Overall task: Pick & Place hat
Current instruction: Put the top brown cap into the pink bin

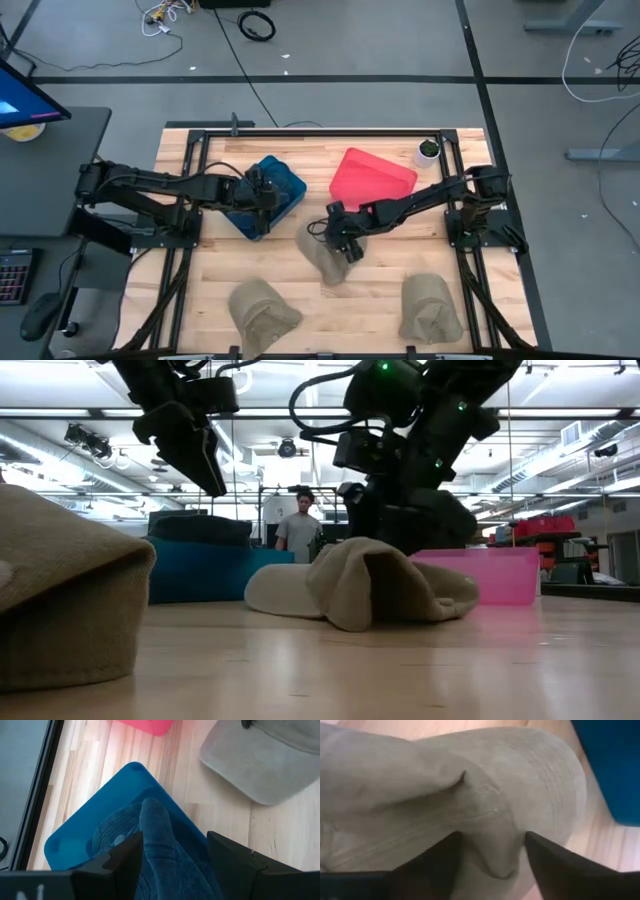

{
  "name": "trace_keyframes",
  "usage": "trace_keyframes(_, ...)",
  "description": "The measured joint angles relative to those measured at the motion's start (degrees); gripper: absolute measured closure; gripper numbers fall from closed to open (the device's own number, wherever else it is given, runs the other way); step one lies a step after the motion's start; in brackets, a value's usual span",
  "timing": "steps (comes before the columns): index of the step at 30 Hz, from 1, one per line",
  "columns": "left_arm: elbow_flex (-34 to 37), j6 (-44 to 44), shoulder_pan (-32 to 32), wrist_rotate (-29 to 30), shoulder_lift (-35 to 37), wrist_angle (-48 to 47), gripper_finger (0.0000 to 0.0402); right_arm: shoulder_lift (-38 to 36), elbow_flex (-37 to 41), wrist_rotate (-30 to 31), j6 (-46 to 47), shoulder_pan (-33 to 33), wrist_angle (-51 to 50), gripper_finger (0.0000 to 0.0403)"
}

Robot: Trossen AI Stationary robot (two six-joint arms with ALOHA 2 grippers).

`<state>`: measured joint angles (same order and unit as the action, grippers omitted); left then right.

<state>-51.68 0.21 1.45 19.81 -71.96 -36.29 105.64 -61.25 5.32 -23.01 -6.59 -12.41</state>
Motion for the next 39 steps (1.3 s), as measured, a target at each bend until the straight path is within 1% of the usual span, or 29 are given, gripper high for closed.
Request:
trace_keyframes(2,0.0,0.0,0.0,0.0,0.0,0.0,0.0179,-0.6,0.0,0.3,0.5,0.1,-0.3,0.0246)
trace_keyframes(6,0.0,0.0,0.0,0.0,0.0,0.0,0.0179,-1.7,0.1,0.2,4.1,0.5,-0.7,0.0363)
trace_keyframes(7,0.0,0.0,0.0,0.0,0.0,0.0,0.0179,-2.0,0.1,0.2,4.9,0.6,-0.7,0.0381)
trace_keyframes(8,0.0,0.0,0.0,0.0,0.0,0.0,0.0179,-2.4,0.1,0.2,5.7,0.6,-1.1,0.0388)
trace_keyframes(11,0.0,0.0,0.0,0.0,0.0,0.0,0.0179,-4.7,-0.8,0.2,7.9,0.3,-4.3,0.0380)
trace_keyframes(13,0.0,0.0,0.0,0.0,0.0,0.0,0.0179,-6.9,-2.9,0.6,7.3,-0.2,-7.8,0.0381)
trace_keyframes(14,0.0,0.0,0.0,0.0,0.0,0.0,0.0179,-8.3,-4.3,1.8,6.5,-0.5,-10.0,0.0385)
trace_keyframes(16,0.0,0.0,0.0,0.0,0.0,0.0,0.0179,-10.7,-7.4,6.6,3.8,-1.0,-15.8,0.0394)
trace_keyframes(19,0.0,0.0,0.0,0.0,0.0,0.0,0.0179,-13.9,-11.8,17.5,-2.8,-1.0,-24.6,0.0397)
trace_keyframes(21,0.0,0.0,0.0,0.0,0.0,0.1,0.0179,-16.1,-13.8,23.7,-8.0,-0.7,-27.1,0.0397)
trace_keyframes(23,0.0,0.0,0.0,0.0,0.0,0.1,0.0179,-18.8,-14.3,27.0,-13.7,0.2,-27.8,0.0399)
trace_keyframes(26,0.0,-0.1,0.0,0.0,0.0,0.2,0.0179,-22.1,-13.9,26.6,-19.6,2.9,-29.6,0.0401)
trace_keyframes(30,0.0,-0.1,0.0,0.0,0.0,0.3,0.0179,-25.3,-11.9,26.6,-23.8,8.6,-35.6,0.0401)
trace_keyframes(32,0.0,-0.1,0.0,0.0,0.0,0.3,0.0179,-26.3,-10.3,25.9,-27.6,11.5,-38.1,0.0401)
trace_keyframes(36,0.0,-0.1,0.0,0.0,0.0,0.4,0.0179,-27.2,-5.2,23.7,-38.7,16.6,-37.2,0.0402)
trace_keyframes(39,0.0,-0.1,0.0,0.0,0.0,0.4,0.0179,-27.0,-1.0,23.6,-44.0,19.5,-35.7,0.0402)
